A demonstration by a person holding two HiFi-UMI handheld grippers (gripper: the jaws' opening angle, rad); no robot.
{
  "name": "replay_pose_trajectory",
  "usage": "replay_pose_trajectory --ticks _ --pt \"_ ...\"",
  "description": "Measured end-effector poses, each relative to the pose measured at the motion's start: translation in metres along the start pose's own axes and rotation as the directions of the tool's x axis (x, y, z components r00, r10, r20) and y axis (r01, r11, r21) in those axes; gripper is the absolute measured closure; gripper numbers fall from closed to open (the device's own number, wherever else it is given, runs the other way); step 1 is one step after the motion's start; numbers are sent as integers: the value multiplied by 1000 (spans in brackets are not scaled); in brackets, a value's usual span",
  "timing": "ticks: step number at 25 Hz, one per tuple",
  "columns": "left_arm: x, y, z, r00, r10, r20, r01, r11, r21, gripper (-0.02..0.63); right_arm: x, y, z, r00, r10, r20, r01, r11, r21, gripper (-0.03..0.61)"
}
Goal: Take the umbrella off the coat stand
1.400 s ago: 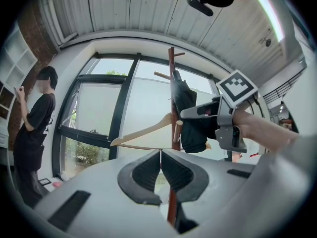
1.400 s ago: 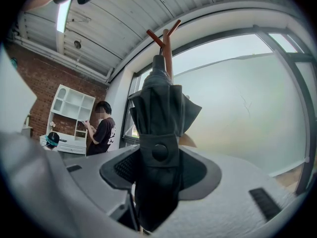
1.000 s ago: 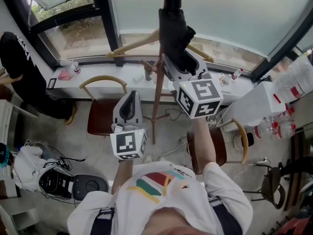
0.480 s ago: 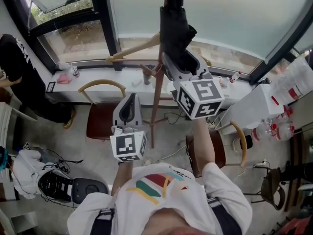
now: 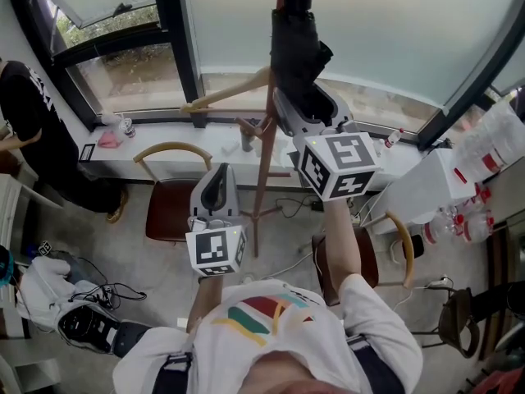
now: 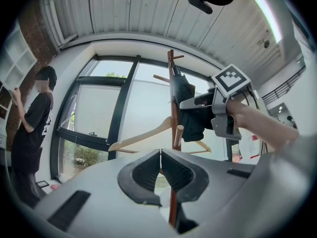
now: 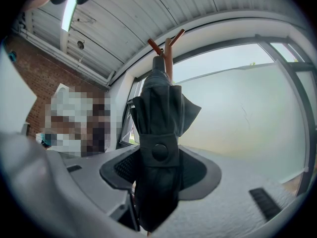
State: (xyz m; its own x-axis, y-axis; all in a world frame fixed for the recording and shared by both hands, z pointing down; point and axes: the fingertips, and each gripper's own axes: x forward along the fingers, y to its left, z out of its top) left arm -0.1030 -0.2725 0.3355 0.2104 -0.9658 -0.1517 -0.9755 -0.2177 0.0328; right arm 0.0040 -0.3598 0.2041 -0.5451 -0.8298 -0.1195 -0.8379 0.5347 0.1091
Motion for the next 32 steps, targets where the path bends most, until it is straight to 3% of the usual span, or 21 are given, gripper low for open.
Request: replay_pose_trajectory --ticks 15,32 --pt "-4 0 1 1000 -3 4 3 1000 2 606 -3 6 34 998 14 63 -11 999 -38 370" --pt "-16 -4 6 1000 11 10 -11 1000 8 606 -25 17 55 990 55 132 -57 998 15 370"
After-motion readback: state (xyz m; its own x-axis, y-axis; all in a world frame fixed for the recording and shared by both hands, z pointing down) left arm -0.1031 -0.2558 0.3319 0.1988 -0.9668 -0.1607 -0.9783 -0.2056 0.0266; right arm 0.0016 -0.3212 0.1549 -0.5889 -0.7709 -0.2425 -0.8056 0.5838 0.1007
